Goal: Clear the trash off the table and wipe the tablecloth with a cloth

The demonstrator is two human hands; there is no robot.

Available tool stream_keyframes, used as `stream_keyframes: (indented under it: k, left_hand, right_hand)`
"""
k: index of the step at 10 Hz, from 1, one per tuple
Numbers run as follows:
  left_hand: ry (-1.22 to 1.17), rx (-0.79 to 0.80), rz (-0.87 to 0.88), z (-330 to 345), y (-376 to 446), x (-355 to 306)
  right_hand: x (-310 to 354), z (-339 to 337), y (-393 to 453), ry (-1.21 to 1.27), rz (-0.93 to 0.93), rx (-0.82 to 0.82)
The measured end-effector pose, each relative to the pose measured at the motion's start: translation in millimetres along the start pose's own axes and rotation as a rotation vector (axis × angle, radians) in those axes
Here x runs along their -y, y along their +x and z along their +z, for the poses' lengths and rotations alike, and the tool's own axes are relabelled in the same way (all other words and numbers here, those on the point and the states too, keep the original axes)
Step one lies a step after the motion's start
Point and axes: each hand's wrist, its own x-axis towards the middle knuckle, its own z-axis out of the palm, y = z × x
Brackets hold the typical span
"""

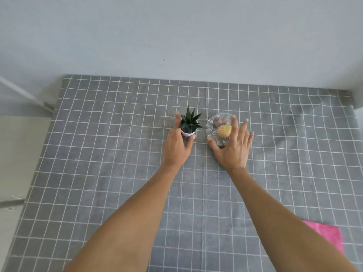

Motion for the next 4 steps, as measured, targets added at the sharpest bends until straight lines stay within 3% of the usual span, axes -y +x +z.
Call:
stream_keyframes:
  k: [4]
  left_hand:
    - [0.025,0.134,0.063,-16,0,9]
  right_hand:
    - [4,-23,-1,-0.075,-0.027,0.147]
